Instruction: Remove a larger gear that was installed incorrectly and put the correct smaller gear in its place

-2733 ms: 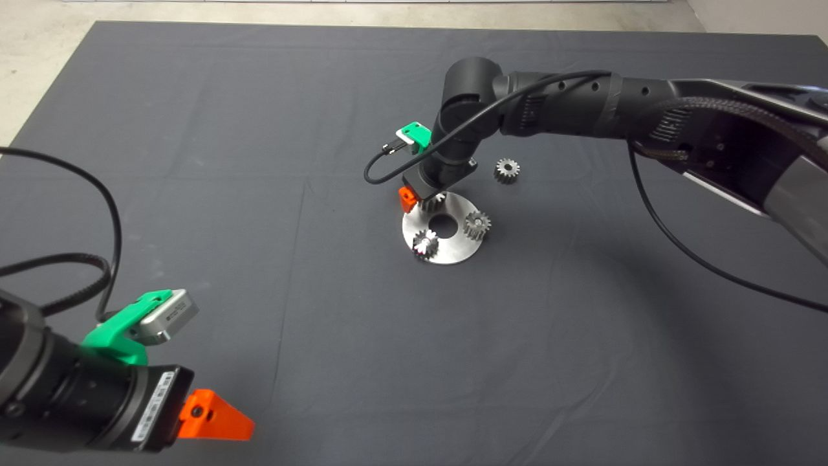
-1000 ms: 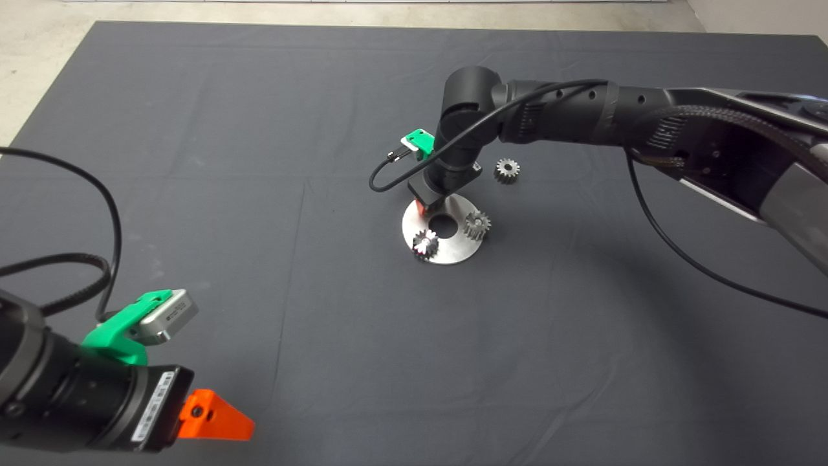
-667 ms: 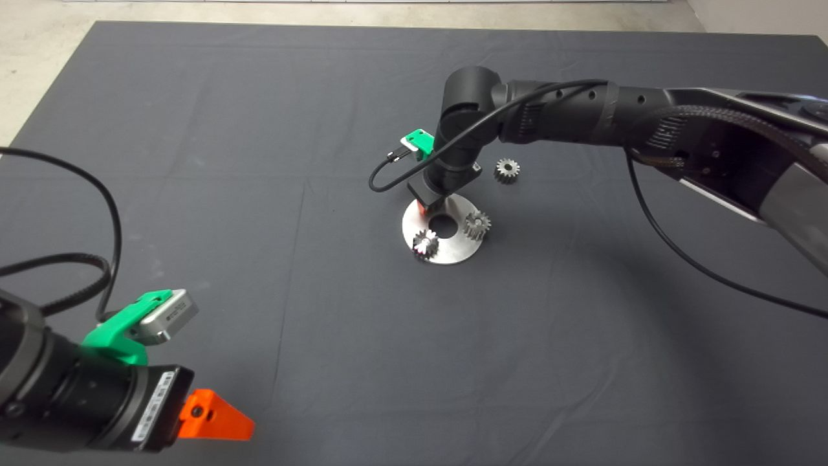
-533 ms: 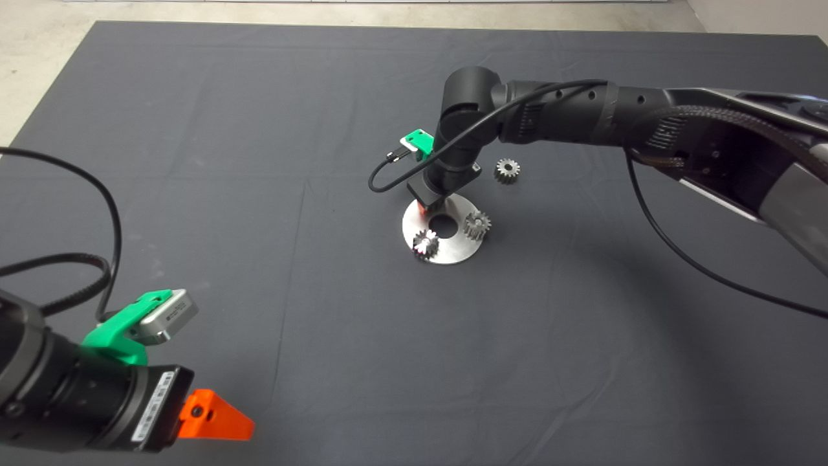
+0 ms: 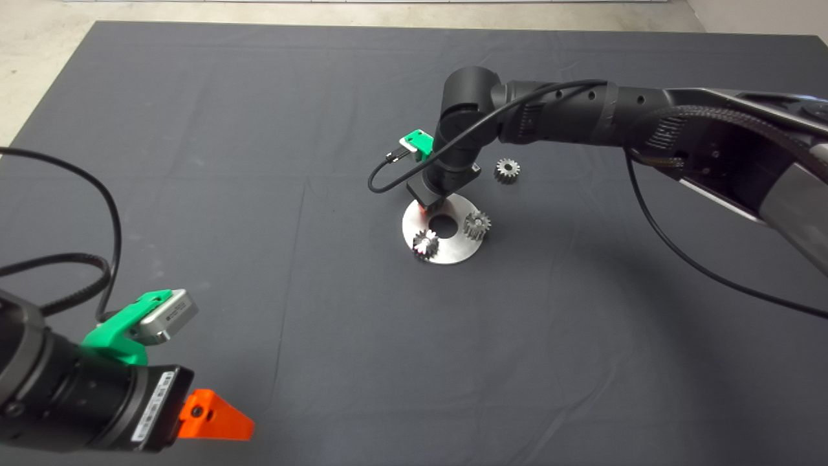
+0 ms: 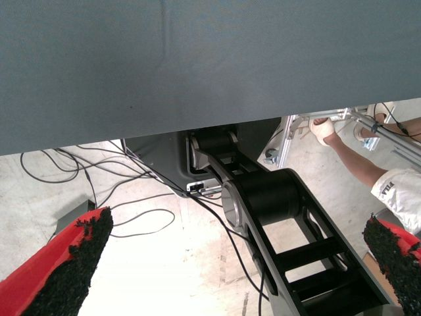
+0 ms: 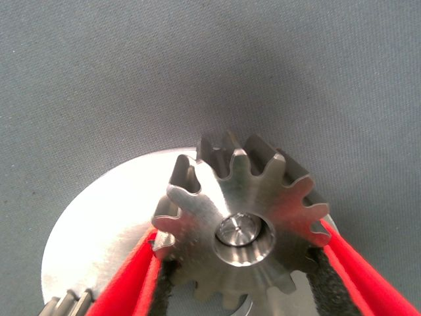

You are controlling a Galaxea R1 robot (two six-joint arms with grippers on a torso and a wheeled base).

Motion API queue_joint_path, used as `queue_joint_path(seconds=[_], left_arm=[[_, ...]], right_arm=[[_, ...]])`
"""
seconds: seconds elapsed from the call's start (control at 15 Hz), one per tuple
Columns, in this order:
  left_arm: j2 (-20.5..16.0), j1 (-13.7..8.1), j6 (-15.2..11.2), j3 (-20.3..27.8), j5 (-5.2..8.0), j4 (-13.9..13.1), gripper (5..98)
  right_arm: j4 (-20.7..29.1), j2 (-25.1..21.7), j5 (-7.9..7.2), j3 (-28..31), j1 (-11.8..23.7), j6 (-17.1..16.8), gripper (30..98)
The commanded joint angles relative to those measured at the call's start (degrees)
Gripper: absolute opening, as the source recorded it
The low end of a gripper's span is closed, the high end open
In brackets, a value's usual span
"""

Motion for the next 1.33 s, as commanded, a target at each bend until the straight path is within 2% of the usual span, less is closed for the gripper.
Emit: queue_joint_path(seconds=[0.0,0.93,1.27], left_arm=[[-0.23,-0.09,-0.02,0.68,0.01,0.10,98.4],[-0.14,-0.09,-0.10,0.68,0.01,0.10,98.4],[-0.14,-0.09,-0.10,0.68,-0.07,0.10,98.4]], right_arm=[[-1.72,0.42,-0.24,0.40,1.49,-0.21,46.4],[-1.72,0.34,-0.33,2.16,1.84,0.23,45.1],[-1.63,0.19,-0.50,2.16,3.80,0.44,44.9]])
